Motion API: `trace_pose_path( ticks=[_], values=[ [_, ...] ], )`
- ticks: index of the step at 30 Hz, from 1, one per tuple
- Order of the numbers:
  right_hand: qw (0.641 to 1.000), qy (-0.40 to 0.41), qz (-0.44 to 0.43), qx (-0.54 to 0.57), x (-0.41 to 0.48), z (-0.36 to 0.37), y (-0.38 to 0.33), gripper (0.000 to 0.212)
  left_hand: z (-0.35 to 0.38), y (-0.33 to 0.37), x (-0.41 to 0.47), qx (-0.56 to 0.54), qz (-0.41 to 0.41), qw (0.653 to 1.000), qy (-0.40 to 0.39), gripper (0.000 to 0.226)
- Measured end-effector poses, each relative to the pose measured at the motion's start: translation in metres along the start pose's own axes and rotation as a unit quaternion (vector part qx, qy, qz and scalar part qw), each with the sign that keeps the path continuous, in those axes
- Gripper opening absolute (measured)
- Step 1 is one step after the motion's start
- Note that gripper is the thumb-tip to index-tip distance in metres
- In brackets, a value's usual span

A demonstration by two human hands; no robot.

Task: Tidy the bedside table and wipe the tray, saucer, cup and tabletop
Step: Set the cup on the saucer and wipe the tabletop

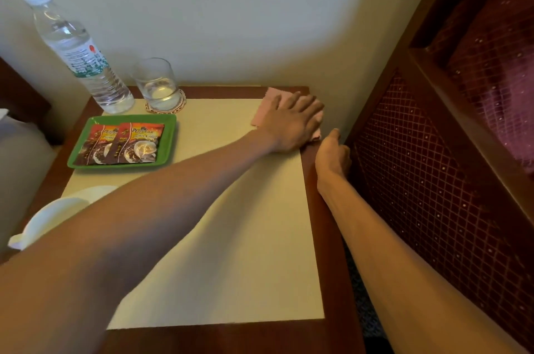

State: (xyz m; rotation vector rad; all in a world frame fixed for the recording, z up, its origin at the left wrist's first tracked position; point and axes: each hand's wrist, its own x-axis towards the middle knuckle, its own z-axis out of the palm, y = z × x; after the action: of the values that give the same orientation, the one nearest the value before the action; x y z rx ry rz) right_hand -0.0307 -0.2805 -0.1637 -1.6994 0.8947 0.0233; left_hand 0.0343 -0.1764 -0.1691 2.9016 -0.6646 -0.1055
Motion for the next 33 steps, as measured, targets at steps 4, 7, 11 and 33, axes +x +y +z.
trace_pose_path(
  ticks=[4,7,11,33],
  values=[
    [1.000,0.002,-0.006,0.024,-0.003,-0.003,0.000,0.064,0.009,0.003,-0.066,-0.003,0.080,0.997,0.008,0.056],
    [0.999,0.001,-0.004,0.034,-0.004,-0.002,0.000,0.066,0.004,-0.012,-0.073,0.014,0.125,0.992,0.008,0.054],
    [1.000,0.004,0.004,0.022,-0.002,0.000,0.001,0.067,-0.002,-0.029,-0.025,0.030,0.064,0.997,0.015,0.055],
    [0.993,-0.012,-0.056,-0.103,-0.017,-0.001,-0.001,0.072,-0.006,-0.068,-0.080,0.021,-0.079,0.997,0.008,0.057]
  ],
)
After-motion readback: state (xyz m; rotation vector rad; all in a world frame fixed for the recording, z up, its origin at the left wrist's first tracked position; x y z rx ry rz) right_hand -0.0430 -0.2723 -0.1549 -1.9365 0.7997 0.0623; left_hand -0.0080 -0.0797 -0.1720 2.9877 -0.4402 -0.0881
